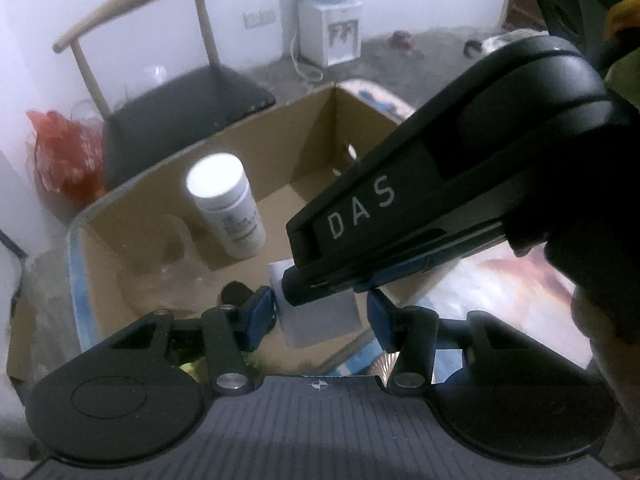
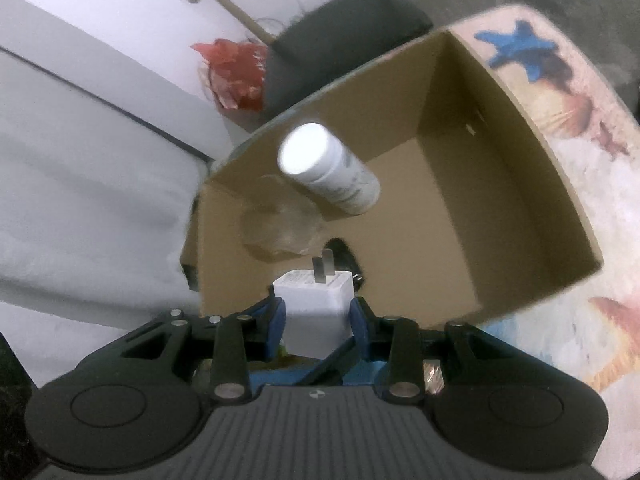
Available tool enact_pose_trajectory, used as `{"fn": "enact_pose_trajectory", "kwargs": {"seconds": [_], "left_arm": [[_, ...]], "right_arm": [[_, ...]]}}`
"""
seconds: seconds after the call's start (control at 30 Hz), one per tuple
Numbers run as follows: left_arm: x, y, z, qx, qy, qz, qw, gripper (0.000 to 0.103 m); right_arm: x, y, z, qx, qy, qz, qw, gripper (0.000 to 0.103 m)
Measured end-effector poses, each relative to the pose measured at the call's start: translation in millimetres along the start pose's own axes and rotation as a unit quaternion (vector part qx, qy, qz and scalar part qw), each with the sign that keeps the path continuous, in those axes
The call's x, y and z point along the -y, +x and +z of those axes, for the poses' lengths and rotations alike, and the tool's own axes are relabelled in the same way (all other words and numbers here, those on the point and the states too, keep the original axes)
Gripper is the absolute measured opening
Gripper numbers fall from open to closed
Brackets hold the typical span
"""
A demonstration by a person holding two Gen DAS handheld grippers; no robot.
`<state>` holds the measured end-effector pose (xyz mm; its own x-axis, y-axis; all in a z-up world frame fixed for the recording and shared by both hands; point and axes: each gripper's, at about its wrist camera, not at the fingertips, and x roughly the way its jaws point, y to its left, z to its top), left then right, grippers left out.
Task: Organize rigid objects
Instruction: 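Carry the white charger into the box and open the right tool, then move the right tool to the gold-lidded jar and close on it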
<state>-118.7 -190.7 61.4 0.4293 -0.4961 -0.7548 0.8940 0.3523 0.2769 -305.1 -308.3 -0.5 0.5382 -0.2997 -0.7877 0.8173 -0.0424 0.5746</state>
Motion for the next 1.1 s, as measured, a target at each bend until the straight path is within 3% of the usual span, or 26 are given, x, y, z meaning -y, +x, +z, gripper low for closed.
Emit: {"fn": "enact_pose_trajectory", "kwargs": {"seconds": [0.3, 0.57, 0.7, 0.9, 1.1], "left_arm": [[-1, 46, 16, -0.065, -0.011, -0.003, 0.9978, 0.051], [-9, 53, 17, -0.072, -0.024, 0.000, 0.9971, 0.052], [-9, 40, 15, -0.066, -0.014, 0.005, 0.9977, 0.053], [-15, -8, 6, -0.019, -0.039, -0.025, 0.9987, 0.061], [-11, -50, -19, 0.008, -0.034, -0.060, 0.9976, 0.065]], "right_arm": [[37, 52, 27, -0.066, 0.047, -0.014, 0.997, 0.038], [47, 60, 27, -0.070, 0.057, -0.012, 0.996, 0.038], [44, 37, 19, -0.041, 0.053, 0.012, 0.998, 0.039], [43, -20, 8, 0.016, 0.053, 0.046, 0.997, 0.039], [52, -62, -22, 0.034, 0.071, 0.025, 0.997, 0.039]]}}
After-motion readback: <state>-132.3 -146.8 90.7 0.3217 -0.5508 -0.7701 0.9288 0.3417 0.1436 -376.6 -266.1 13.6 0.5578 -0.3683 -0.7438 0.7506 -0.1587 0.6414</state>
